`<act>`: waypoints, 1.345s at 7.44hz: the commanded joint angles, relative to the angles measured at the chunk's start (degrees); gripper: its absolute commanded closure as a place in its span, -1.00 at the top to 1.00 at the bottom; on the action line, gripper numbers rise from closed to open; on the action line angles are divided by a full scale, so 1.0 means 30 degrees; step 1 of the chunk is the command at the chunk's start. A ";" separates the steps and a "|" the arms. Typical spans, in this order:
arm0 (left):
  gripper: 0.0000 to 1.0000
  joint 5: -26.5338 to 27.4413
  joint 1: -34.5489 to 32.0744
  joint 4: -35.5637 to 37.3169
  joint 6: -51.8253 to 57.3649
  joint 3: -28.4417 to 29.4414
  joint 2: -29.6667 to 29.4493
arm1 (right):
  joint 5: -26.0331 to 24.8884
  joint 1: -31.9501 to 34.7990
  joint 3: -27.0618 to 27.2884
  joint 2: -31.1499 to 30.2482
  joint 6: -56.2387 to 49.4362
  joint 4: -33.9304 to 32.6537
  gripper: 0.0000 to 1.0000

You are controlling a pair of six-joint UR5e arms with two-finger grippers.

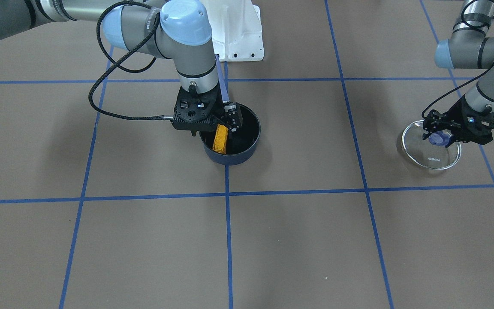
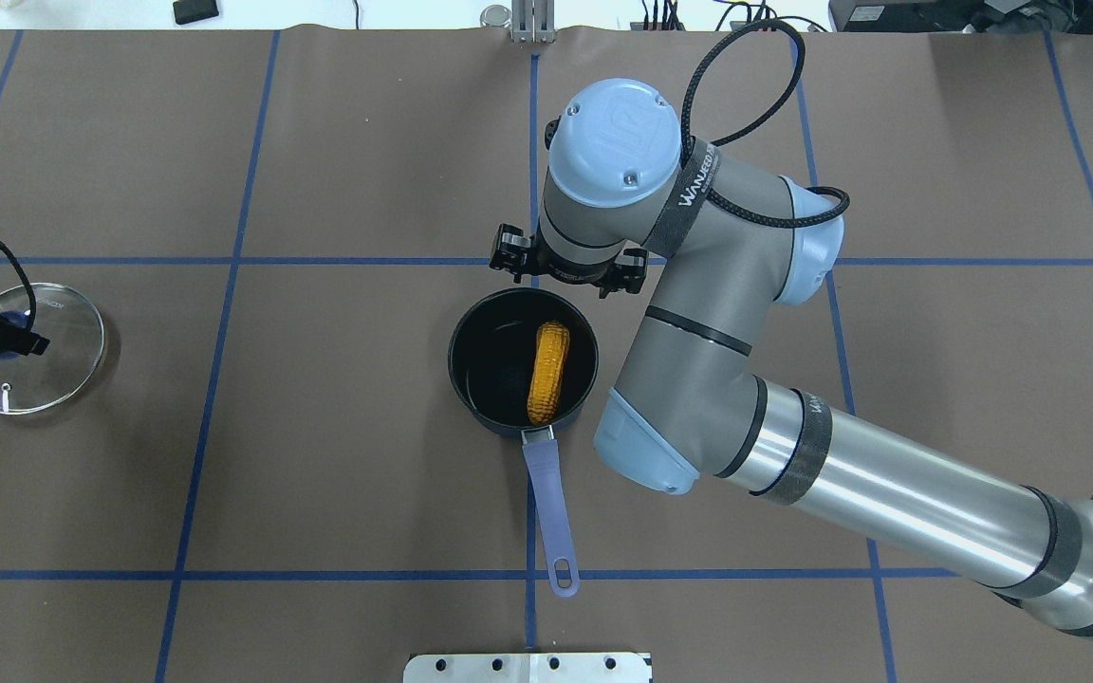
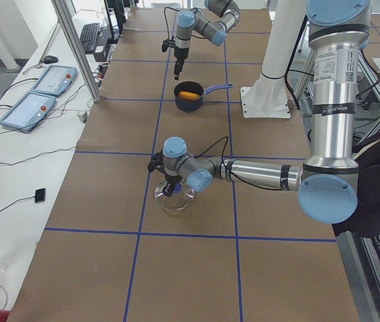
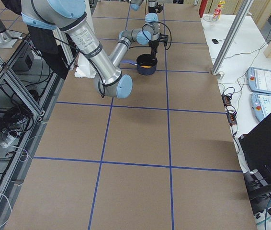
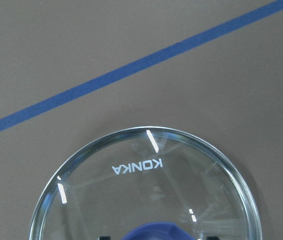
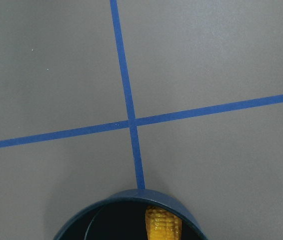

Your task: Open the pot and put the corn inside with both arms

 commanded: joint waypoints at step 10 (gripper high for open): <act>0.94 -0.3773 -0.3934 0.0840 0.2982 -0.0555 -0.0061 | 0.5765 0.9173 -0.0203 -0.5040 -1.2439 0.0059 1.00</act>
